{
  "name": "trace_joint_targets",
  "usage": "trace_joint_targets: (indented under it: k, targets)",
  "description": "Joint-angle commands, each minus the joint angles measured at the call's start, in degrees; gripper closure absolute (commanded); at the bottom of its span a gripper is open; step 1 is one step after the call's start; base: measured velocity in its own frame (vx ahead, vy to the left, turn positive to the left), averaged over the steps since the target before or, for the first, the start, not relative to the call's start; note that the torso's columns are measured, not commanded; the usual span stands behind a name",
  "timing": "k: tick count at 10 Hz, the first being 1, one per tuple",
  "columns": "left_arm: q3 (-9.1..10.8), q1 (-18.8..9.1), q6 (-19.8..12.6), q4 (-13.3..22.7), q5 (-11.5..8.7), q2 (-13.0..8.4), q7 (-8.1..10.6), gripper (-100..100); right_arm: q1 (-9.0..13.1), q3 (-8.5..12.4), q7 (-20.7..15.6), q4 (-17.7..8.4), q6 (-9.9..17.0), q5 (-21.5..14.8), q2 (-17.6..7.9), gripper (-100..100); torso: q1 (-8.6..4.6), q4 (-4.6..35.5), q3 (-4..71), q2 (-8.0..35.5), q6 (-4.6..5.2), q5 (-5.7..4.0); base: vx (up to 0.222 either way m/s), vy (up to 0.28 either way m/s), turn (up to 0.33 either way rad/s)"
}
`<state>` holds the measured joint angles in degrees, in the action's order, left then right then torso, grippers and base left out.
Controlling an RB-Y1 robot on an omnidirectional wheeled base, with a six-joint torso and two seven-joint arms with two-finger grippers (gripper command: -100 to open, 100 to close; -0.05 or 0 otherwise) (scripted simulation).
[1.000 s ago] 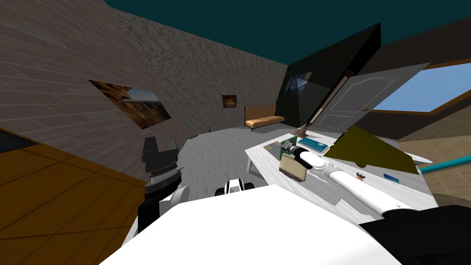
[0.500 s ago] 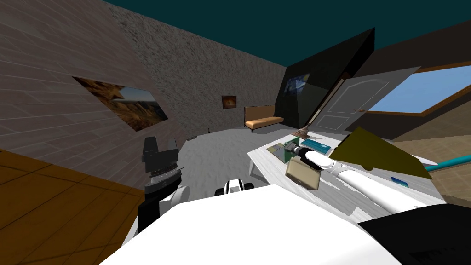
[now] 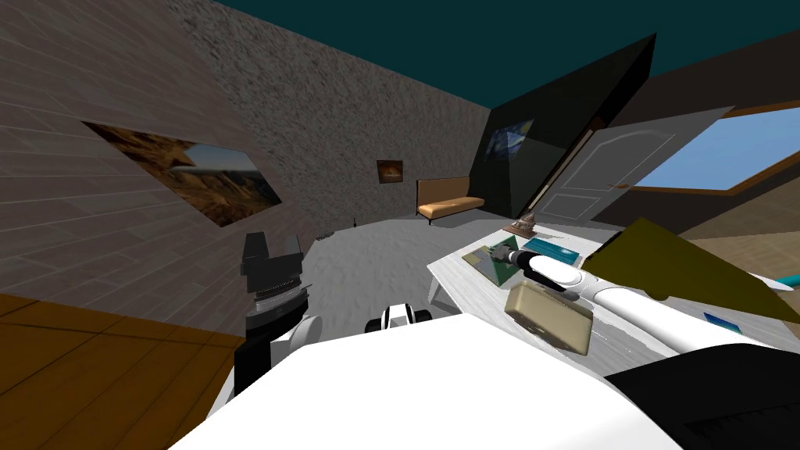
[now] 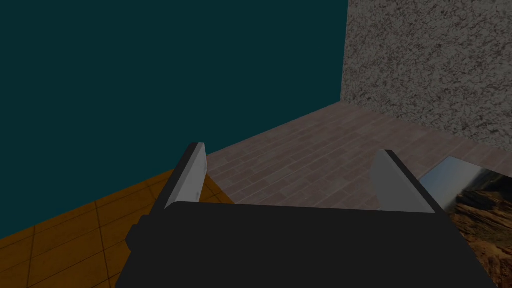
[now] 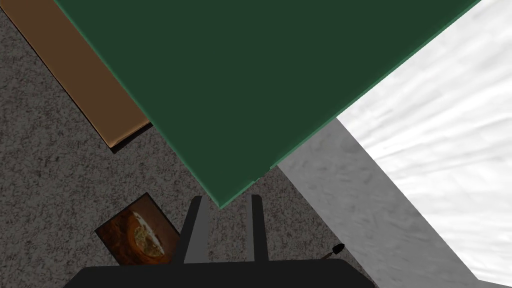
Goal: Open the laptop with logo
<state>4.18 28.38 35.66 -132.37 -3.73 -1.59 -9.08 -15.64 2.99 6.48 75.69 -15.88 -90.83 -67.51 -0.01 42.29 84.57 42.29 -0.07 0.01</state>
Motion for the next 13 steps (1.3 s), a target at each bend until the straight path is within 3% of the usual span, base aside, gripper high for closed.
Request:
trace_joint_targets:
  k: [1, 13]
  targets:
    - [0.00, 0.0, 0.0, 0.0, 0.0, 0.0, 0.00, 0, 0.4, 0.4, -2.4, -1.3, -2.0, 1.9, 0.0, -100, -0.11, 0.1, -0.1, 0.2, 0.02, -0.01, -0.016, -0.023, 0.113]
    - [0.01, 0.0, 0.0, 0.0, 0.0, 0.0, 0.00, 0, 3.6, 2.4, -15.6, -8.7, -11.4, 13.0, 0.4, -100, 0.00, 0.0, 0.0, 0.0, 0.07, -0.01, -0.054, -0.044, 0.088]
